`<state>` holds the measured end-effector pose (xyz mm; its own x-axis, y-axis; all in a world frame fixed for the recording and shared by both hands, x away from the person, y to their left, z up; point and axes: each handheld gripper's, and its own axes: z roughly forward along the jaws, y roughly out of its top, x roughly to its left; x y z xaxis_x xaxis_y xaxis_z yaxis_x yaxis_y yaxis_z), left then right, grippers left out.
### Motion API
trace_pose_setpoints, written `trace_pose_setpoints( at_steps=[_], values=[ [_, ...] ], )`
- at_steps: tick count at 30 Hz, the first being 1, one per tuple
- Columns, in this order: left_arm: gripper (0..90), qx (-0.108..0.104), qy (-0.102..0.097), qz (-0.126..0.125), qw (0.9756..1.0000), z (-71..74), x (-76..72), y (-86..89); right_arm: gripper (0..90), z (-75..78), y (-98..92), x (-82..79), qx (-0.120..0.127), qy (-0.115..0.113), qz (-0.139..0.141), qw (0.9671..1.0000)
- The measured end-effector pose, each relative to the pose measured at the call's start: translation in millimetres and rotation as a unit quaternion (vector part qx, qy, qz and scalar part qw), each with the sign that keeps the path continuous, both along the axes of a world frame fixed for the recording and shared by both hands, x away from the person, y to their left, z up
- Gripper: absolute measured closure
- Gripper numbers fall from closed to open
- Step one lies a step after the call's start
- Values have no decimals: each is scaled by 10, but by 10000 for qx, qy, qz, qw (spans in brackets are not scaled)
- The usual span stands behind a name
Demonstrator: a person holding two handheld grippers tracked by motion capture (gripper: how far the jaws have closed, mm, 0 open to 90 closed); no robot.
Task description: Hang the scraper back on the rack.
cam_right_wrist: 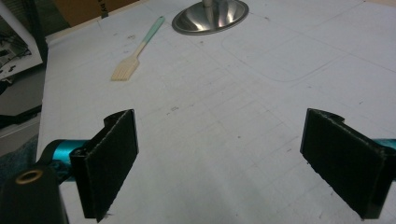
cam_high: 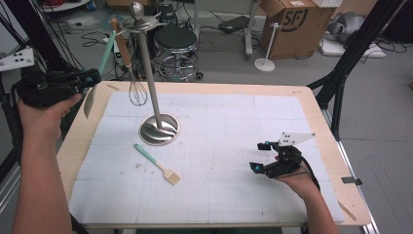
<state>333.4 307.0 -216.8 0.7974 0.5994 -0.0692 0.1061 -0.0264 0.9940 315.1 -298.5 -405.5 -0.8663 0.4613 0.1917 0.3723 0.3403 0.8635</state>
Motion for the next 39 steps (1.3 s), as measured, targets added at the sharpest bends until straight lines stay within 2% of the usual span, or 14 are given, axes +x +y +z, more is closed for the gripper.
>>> trace_pose_setpoints(
  at_steps=[12,18,21,24,27,32,36,39],
  values=[
    [802,146,130,92,9998,-45,81,-140,111,-1,-4,4,15,-22,0,10000],
    [797,216,311,65,9993,-81,156,-248,111,1,-8,4,15,-16,2,10000],
    [792,177,410,-58,9990,-107,190,-311,111,5,-12,-1,30,8,-18,10000],
    [800,211,423,-191,9987,-122,212,-381,111,2,-10,4,13,-17,9,10000],
    [754,228,442,-284,9984,-135,223,-445,111,1,-10,4,20,-17,12,10000],
    [730,237,469,-385,9979,-160,223,-531,111,8,-18,2,46,-18,1,10000],
    [705,210,501,-616,9966,-200,222,-607,111,6,-15,3,47,-26,2,10000],
    [693,323,504,-755,9953,-222,206,-695,111,8,-8,-2,50,-14,-5,10000]
  ],
)
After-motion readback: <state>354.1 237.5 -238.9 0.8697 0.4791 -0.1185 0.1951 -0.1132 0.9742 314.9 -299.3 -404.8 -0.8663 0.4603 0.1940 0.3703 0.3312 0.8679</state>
